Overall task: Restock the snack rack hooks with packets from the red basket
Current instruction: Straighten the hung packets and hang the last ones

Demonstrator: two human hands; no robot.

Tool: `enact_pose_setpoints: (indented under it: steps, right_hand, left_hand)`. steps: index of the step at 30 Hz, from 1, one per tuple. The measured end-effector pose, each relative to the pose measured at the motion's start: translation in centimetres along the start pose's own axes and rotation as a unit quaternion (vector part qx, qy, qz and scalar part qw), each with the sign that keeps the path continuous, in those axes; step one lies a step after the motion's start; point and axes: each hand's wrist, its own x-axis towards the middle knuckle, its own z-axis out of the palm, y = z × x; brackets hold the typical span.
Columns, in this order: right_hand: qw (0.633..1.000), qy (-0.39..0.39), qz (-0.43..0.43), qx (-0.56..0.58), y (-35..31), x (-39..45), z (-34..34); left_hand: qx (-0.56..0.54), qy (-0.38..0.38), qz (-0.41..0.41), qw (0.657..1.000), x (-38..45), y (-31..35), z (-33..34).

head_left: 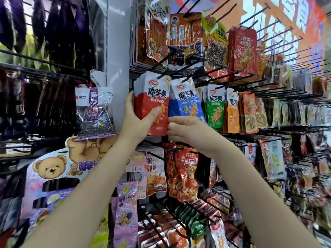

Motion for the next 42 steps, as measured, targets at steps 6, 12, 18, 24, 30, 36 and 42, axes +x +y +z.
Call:
enact_pose_setpoints:
  steps: [6, 12, 18, 24, 30, 36, 42]
  right_hand:
    - [0.974, 0.211, -0.076, -0.037, -1.2, -2.2, -1.1]
    - [0.938, 0.323, -0.03, -0.122, -0.9, 0.7, -2.0]
    - [0.966, 0.224, 0.066, -0.112, -1.1, 2.0, -2.4]
    - [0.982, 0.174, 0.059, -0.043, 0.1, 3.5, -2.6]
    - [0.988, 0.156, 0.02, -0.004, 2.2, 4.5, -4.1]
    - [0.99, 0.134, 0.016, -0.038, 1.6, 4.1, -3.5]
    - [0.991, 0.135, 0.018, -0.017, 1.8, 4.3, -3.5]
  left_hand:
    - [-0.019, 0.005, 0.001, 1.0, -0.1, 0.1, 0.0]
    - [-0.026, -0.013, -0.004, 1.0, 0.1, -0.4, 0.0]
    - [-0.037, -0.028, -0.015, 0.999, 0.4, -0.3, 0.4]
    - [-0.037, -0.029, -0.029, 0.998, 0.6, 0.2, 0.7]
    - [-0.043, -0.012, -0.043, 0.998, 0.8, 0.0, 0.8]
    - [-0.024, 0.012, -0.03, 0.999, 0.0, 0.6, 1.5]
    - [-0.023, 0.016, -0.03, 0.999, -0.4, 0.9, 1.5]
